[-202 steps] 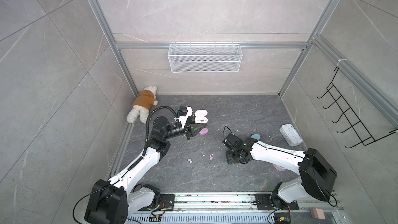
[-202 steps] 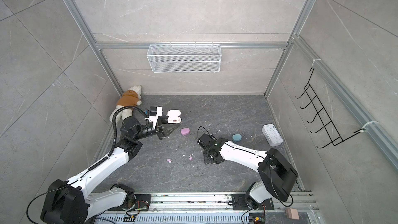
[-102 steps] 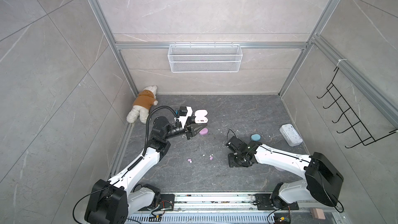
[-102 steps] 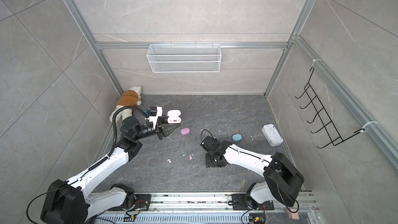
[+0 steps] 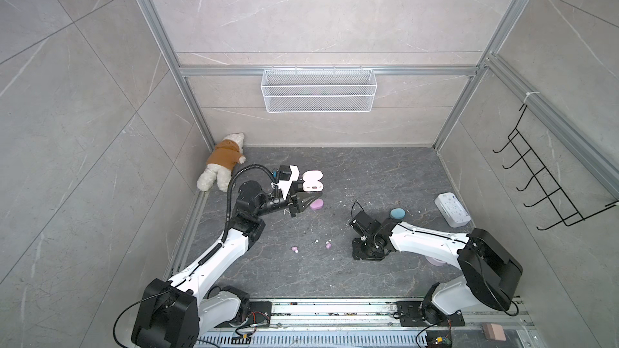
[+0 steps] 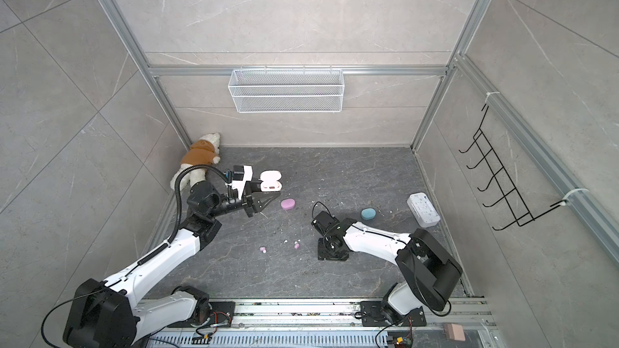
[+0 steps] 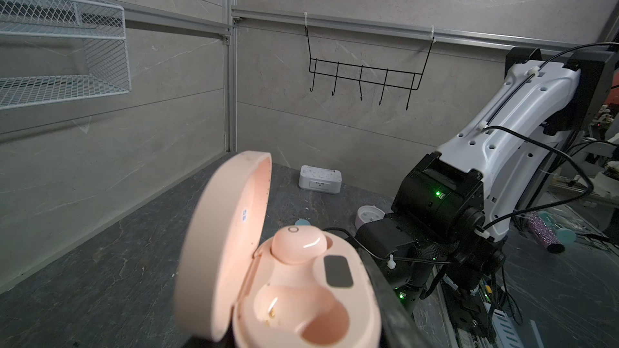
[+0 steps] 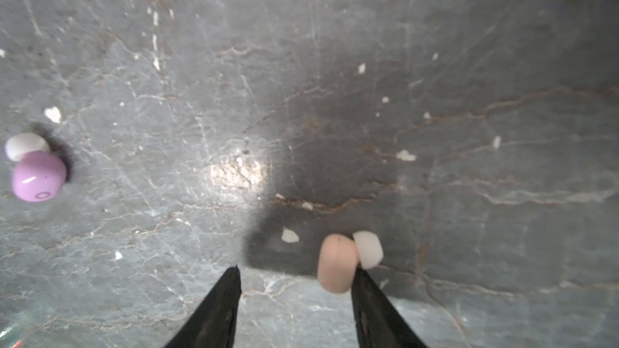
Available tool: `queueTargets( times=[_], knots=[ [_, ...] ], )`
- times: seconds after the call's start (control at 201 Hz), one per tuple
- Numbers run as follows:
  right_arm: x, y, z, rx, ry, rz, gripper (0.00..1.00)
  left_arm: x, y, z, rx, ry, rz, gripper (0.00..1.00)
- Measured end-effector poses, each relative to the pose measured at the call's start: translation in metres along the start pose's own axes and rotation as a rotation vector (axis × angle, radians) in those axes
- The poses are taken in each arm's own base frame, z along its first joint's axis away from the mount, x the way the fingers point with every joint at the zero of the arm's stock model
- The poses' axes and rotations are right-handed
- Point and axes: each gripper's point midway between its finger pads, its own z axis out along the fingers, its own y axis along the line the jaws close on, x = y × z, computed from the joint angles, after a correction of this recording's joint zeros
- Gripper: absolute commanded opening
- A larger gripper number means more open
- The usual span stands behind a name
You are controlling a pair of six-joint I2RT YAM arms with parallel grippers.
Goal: Insert wireless bluetooth earbuds into charging case
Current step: Rotate the wireless bluetooth earbud at the bottom-center of the table.
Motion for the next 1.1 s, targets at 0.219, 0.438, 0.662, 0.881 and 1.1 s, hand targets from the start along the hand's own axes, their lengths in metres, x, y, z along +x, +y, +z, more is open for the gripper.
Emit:
queueTargets(
  times=[0.219, 0.438, 0.662, 0.881, 1.1],
  knots=[
    [-0.011, 0.005, -0.002, 0.007, -0.026, -0.012, 0.56, 0.000, 0.000, 0.000, 0.000, 0.000, 0.000, 0.23],
    [-0.032, 0.021, -0.011, -0.012, -0.079, -0.034, 0.56, 0.000, 0.000, 0.000, 0.000, 0.000, 0.000, 0.23],
    [-0.043, 0.034, -0.019, -0.053, -0.112, -0.045, 0.55, 0.000, 0.000, 0.000, 0.000, 0.000, 0.000, 0.23],
    [-0.046, -0.004, -0.023, -0.009, -0.117, 0.041, 0.54, 0.000, 0.000, 0.000, 0.000, -0.001, 0.001, 0.23],
    [-0.036, -0.019, -0.012, -0.037, -0.069, 0.087, 0.61, -0.001, 0.000, 0.000, 0.001, -0.002, 0.003, 0.23]
  ],
)
